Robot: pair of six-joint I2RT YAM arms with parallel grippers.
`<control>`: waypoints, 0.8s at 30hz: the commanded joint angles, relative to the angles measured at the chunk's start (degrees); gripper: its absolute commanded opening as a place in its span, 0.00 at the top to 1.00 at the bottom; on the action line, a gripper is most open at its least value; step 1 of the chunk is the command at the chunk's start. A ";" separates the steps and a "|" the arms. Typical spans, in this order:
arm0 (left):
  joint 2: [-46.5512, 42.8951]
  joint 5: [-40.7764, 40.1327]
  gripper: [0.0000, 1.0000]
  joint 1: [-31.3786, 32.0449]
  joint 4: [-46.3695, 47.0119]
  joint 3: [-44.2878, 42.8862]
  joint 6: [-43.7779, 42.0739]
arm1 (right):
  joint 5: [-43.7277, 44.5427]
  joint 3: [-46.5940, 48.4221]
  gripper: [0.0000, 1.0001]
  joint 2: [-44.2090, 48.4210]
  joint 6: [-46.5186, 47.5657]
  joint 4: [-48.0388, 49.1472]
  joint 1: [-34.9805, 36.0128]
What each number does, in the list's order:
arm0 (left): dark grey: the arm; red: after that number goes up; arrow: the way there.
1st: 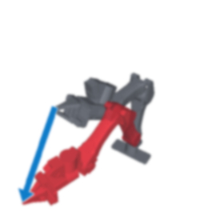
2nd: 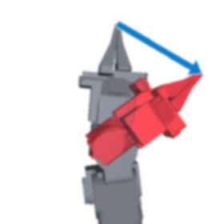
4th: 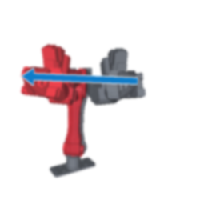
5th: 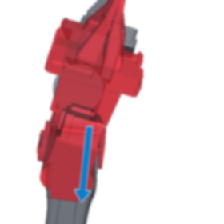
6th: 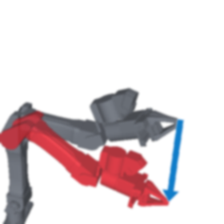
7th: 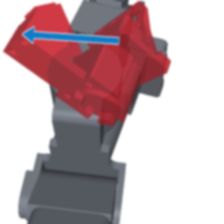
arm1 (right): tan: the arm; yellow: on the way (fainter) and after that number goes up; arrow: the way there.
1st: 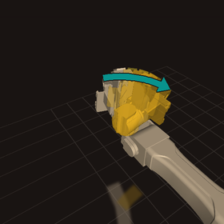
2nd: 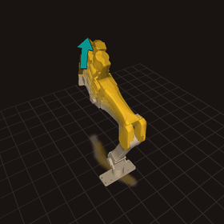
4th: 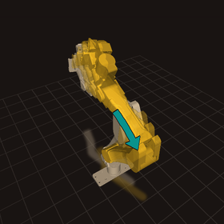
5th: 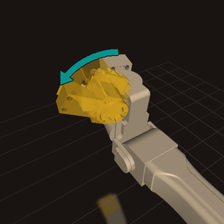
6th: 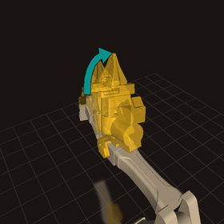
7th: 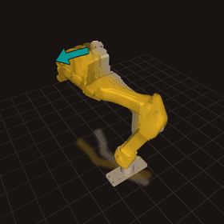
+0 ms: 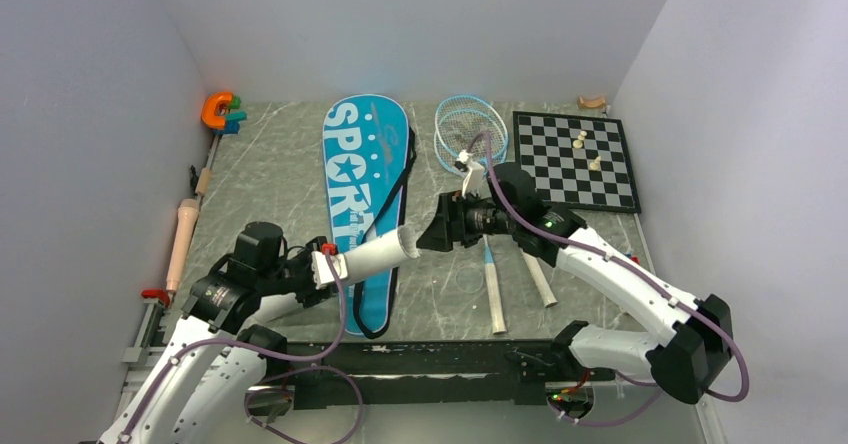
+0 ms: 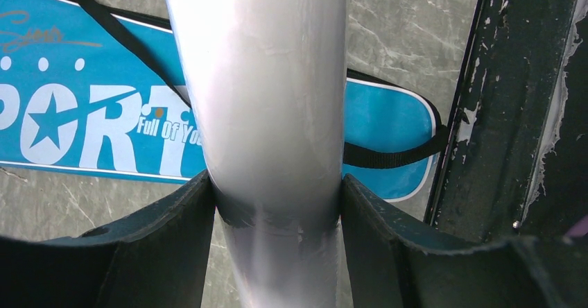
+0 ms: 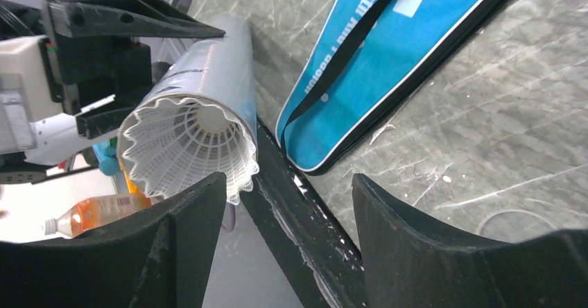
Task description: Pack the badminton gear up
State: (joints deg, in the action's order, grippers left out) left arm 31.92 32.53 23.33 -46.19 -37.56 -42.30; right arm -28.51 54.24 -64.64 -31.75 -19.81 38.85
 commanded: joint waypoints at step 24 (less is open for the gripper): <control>-0.21 5.10 0.57 0.22 1.99 -4.63 1.17 | 3.85 -0.48 0.46 -8.35 -3.07 8.74 7.82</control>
State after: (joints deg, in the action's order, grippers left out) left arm 32.14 34.17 23.33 -47.86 -38.68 -41.87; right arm -24.25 54.13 -72.55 -32.69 -16.10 46.00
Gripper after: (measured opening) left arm 0.635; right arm 0.546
